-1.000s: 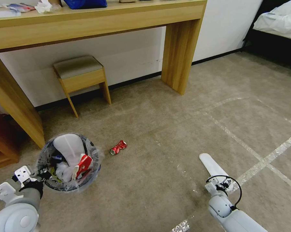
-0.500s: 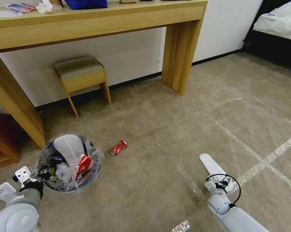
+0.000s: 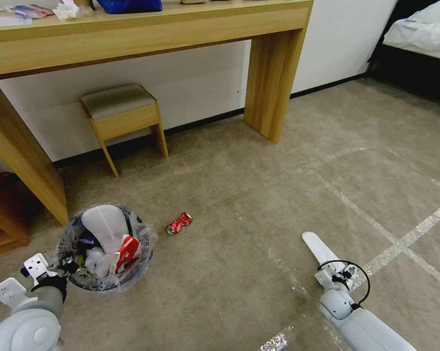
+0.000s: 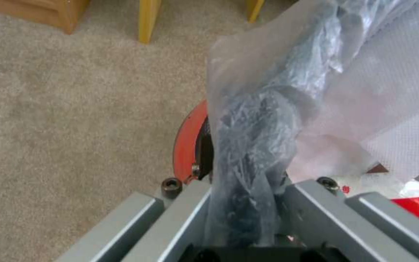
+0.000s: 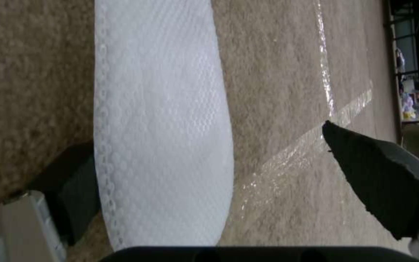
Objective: Pick up the trash bin and place the garbage on the floor into it.
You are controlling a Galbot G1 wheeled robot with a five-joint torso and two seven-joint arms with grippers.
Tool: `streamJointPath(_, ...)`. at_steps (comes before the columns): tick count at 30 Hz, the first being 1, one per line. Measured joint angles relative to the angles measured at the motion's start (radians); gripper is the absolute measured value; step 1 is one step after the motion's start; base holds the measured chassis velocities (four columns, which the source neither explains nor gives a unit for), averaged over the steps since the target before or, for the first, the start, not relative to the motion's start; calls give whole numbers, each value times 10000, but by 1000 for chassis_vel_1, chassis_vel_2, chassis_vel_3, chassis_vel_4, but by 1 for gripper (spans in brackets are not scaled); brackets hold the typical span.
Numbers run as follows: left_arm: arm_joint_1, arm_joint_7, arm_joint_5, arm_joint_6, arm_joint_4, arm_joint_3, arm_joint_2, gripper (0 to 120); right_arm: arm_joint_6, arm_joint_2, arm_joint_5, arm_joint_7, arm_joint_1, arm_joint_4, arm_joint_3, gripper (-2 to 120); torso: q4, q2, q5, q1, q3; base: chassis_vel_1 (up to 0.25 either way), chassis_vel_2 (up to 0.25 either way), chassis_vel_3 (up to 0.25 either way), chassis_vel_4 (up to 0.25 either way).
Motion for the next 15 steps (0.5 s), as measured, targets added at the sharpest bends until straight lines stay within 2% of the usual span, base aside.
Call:
streamJointPath(4,5,21,38,-9,-24,6,-63,0,48,-26,11,3,-4,26,26,93,0,0,-3,0,0,0,0,0,0)
streamJointPath(6,-12,27,64,-14,-62,42,-116,0,109,-71,21,4,-62,112,65,79,0,0,-2,0,0,0,0,0,0)
streamJointPath(7,-12,27,64,-14,-62,42,-116,0,109,-71,21,4,-62,112,65,79,0,0,-2,0,0,0,0,0,0)
streamJointPath(9,-15,27,82,-17,-85,61,-140,0,162,-100,21,10,-114,148,119,69,0,0,-2,0,-1,0,0,0,0)
streamJointPath(11,-12,27,86,-18,-92,66,-147,0,186,-105,21,14,-132,154,141,66,0,0,-2,0,-1,0,0,0,0)
streamJointPath(13,10,27,95,-22,-118,69,-167,0,278,-109,8,24,-196,157,182,53,0,0,-2,0,-1,0,0,0,0)
streamJointPath(15,26,27,98,-23,-132,68,-174,0,306,-109,-2,28,-217,157,198,50,0,0,-2,0,-1,0,0,0,0)
